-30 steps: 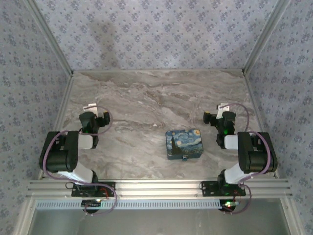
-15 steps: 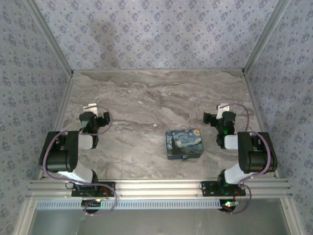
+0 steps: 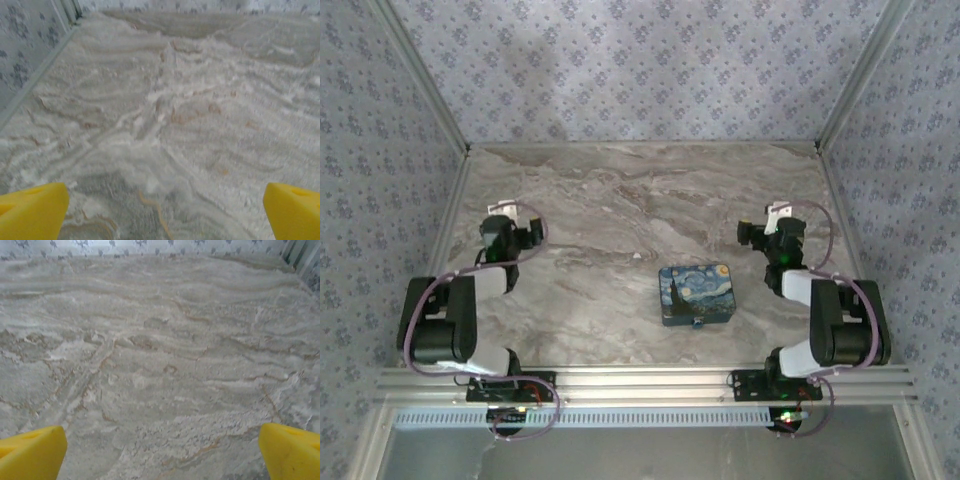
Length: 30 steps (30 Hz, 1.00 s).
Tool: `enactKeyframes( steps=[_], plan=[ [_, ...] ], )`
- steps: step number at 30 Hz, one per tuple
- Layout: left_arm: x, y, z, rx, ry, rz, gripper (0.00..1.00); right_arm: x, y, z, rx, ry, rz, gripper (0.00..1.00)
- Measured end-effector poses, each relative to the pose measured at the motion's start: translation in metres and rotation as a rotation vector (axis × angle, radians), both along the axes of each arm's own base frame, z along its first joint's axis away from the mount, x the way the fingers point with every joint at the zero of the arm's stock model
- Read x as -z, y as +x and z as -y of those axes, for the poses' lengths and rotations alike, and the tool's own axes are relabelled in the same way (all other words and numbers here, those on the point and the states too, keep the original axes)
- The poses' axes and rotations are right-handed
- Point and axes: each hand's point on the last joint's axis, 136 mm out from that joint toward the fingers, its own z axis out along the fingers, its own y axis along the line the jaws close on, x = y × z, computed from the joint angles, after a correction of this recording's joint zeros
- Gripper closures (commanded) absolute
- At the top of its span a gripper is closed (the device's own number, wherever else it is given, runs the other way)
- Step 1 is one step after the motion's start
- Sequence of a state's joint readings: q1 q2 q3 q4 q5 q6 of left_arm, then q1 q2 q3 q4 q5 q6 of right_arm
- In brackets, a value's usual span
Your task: Unlock the padlock with the key
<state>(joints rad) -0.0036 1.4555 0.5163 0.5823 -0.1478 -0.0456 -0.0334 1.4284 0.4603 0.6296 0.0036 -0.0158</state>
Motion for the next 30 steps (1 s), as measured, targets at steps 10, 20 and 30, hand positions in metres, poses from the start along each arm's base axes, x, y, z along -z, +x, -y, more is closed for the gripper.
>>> enactKeyframes(
  steps=[10,20,30],
  plan=[
    [-0.08,-0.001,0.007,-0.065,-0.217,0.03,0.0,-0.073,-0.018,0.006,0.072,0.13,0.065,0.0],
    [-0.09,-0.036,0.123,0.2,-0.611,-0.164,0.05,-0.1,-0.056,0.018,0.25,0.645,-0.049,0.0],
    [-0.066,-0.132,0.274,0.527,-0.71,-0.461,0.1,-0.032,-0.124,-0.061,0.125,0.813,-0.486,0.12]
  ],
)
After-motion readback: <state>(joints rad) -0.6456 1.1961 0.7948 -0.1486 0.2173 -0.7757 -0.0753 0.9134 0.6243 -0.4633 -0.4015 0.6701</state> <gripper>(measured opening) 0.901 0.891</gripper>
